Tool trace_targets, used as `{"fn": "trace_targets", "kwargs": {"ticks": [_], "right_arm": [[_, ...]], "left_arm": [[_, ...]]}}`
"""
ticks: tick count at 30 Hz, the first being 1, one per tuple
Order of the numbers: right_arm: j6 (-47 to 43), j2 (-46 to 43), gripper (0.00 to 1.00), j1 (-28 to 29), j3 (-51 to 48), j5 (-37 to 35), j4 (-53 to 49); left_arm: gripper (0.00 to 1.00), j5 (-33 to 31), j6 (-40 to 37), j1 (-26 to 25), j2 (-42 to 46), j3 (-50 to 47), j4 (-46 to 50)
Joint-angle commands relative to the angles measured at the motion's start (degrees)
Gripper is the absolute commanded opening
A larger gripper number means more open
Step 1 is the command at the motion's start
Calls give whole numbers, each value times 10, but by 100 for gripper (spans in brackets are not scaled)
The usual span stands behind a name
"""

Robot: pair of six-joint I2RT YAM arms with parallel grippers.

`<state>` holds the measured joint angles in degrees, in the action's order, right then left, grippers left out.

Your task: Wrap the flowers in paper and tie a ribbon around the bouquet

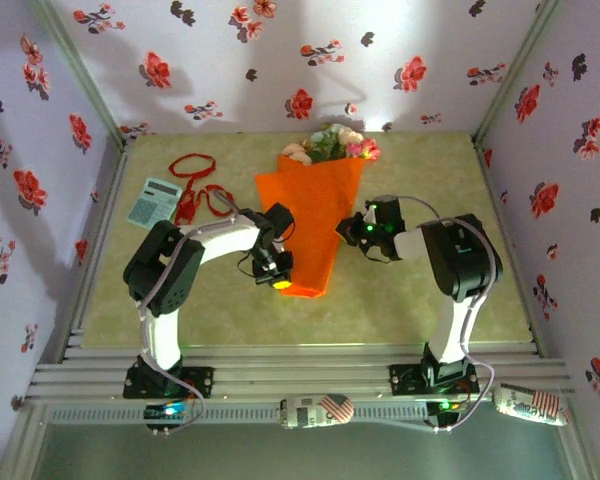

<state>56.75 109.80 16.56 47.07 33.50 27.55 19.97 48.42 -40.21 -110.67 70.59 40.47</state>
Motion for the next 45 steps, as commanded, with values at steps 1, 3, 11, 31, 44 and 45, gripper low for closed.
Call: {"fn": "trace_targets", "kwargs": {"ticks": [1,3,11,31,44,45], "right_arm": [[-15,8,16,-19,30,-25,17],[-15,19,37,-24,46,-25,17],[-12,73,2,-38,117,-40,9],[51,230,17,-68,347,-85,0],[68,324,4,-84,503,-101,-32],[70,332,11,-85,518,-99,-35]], "left_arm": [[0,-47,-17,2,-51,-39,44],[0,-47,-17,3,-51,-38,45],[0,-47,-22,5,-54,-27,55],[0,-45,-35,8,-62,-19,67],[0,-35,-40,18,-66,-20,70],[0,-33,-40,19,-67,-19,70]]}}
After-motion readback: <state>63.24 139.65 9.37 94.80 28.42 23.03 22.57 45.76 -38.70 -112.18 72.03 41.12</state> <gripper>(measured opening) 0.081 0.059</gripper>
